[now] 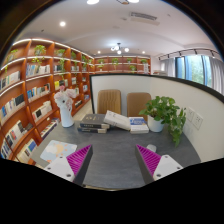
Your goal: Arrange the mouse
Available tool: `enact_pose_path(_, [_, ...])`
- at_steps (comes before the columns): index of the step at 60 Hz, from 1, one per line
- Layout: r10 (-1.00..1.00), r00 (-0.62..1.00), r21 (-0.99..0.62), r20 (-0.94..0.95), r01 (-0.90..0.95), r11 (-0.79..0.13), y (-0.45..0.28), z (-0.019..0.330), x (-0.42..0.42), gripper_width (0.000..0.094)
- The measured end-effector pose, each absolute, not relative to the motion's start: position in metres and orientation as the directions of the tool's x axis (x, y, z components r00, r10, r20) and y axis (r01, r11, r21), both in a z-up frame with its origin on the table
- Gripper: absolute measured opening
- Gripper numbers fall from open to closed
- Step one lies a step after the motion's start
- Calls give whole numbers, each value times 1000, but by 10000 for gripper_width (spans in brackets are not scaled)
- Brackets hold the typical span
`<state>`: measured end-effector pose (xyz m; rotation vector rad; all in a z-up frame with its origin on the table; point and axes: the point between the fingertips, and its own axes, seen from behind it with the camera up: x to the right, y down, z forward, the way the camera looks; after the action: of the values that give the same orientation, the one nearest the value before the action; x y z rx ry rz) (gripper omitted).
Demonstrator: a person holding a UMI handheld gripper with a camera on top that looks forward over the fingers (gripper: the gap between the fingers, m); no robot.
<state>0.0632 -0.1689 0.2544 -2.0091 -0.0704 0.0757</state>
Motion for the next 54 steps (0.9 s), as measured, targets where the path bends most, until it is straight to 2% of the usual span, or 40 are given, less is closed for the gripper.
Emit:
enact_pose_path(8, [89,996,-889,-10,32,-457,-177,223,71,855])
enact_pose_path(24, [43,999,-823,7,31,-567,-189,112,135,854])
enact_pose_path(34, [-30,999,-775,28,2,-632,-173,60,194,859])
enact_pose_path(44, [-45,998,-739,49,6,-674,-130,24,231,858])
enact_pose_path(54, [-35,998,-723,50,12,-691,-73,7,249,859])
